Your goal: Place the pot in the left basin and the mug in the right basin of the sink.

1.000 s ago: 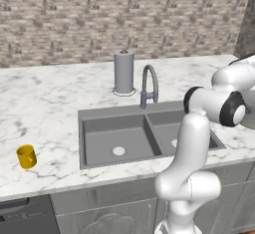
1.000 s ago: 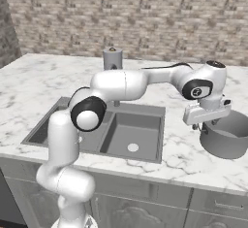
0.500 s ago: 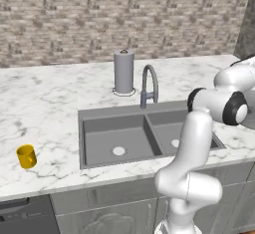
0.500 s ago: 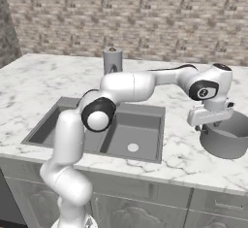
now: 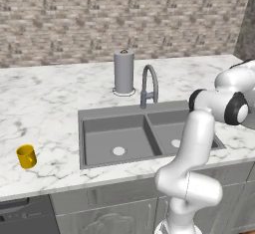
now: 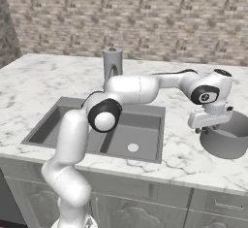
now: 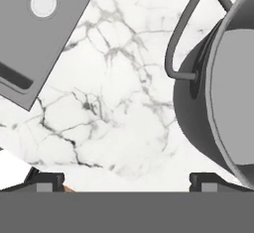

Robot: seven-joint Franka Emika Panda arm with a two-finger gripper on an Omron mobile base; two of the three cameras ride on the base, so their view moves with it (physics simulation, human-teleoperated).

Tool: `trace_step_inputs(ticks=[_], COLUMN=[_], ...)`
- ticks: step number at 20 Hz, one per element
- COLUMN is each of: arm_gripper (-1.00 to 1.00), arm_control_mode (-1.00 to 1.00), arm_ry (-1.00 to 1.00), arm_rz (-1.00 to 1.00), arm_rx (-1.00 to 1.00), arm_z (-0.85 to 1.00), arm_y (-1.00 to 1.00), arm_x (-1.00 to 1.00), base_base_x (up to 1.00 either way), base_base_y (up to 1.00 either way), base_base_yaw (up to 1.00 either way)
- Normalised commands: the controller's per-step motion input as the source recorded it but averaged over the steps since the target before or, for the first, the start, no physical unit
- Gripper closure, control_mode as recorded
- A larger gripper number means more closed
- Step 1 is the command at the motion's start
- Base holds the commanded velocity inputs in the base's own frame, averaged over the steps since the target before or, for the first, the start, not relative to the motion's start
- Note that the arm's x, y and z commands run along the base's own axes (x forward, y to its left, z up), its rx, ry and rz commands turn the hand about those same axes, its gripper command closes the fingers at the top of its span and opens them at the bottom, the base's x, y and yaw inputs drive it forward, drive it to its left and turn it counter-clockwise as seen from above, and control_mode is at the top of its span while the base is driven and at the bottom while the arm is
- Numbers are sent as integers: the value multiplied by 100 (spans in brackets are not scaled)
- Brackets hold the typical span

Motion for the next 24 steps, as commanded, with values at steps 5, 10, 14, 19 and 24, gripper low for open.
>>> trace_step_inputs(ticks=[5, 10, 14, 19, 24], arm_gripper=[-100, -100, -100, -100, -100], arm_control_mode=[-100, -100, -100, -100, -100], arm_ry=[0, 0, 0, 0, 0], arm_rz=[1, 1, 2, 1, 1], arm_rx=[0, 0, 0, 0, 0], arm_z=[-13, -9, -10, -5, -8], arm_y=[-13, -17, -15, -13, -11], arm_x=[16, 15, 14, 18, 18], base_base_x=[0, 0, 0, 0, 0], base_base_y=[0, 0, 0, 0, 0], base_base_yaw=[0, 0, 0, 0, 0])
